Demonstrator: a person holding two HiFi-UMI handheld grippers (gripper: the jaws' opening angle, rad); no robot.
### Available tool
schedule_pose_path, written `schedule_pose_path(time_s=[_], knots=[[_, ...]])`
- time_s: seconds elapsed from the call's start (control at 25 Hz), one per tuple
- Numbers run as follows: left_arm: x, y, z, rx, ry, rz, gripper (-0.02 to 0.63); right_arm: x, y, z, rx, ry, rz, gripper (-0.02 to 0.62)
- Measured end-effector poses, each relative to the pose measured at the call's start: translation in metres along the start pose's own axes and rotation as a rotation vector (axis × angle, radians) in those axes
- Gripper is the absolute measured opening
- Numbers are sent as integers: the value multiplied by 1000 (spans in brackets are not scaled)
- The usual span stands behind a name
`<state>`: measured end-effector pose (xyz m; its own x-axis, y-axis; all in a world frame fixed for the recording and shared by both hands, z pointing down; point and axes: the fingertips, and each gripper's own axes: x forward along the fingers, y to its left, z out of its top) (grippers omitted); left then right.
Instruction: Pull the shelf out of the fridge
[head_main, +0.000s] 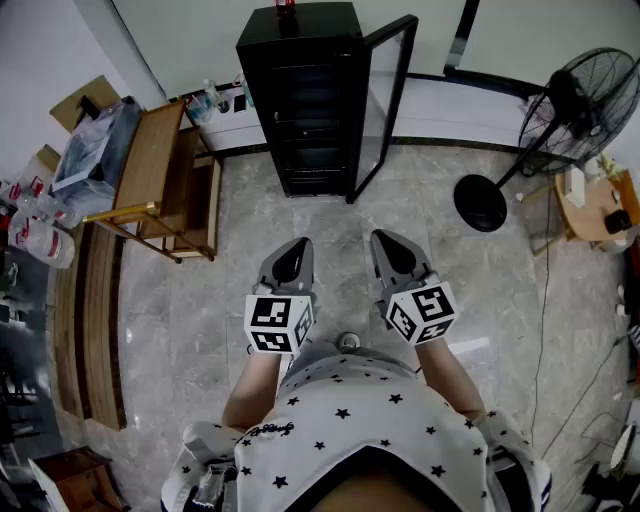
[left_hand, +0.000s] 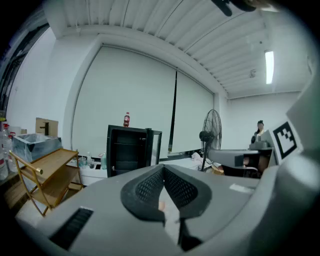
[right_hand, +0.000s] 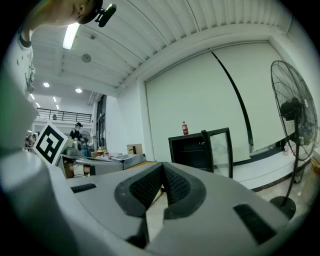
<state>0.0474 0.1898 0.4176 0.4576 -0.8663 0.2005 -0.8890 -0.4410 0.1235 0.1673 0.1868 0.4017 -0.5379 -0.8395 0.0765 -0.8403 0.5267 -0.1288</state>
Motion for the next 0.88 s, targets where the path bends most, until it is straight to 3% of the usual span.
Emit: schedule_pose_path(time_s=[0.16, 0.44, 0.88], knots=[[-9, -4, 1, -30, -18, 14, 12, -10, 7, -4, -6, 17, 17, -8], [-19, -8, -2, 1, -26, 32, 12, -14, 13, -5, -16, 22, 39, -7], [-20, -18, -15, -49, -14, 63, 12, -15, 8, -8, 11, 14, 89, -6]])
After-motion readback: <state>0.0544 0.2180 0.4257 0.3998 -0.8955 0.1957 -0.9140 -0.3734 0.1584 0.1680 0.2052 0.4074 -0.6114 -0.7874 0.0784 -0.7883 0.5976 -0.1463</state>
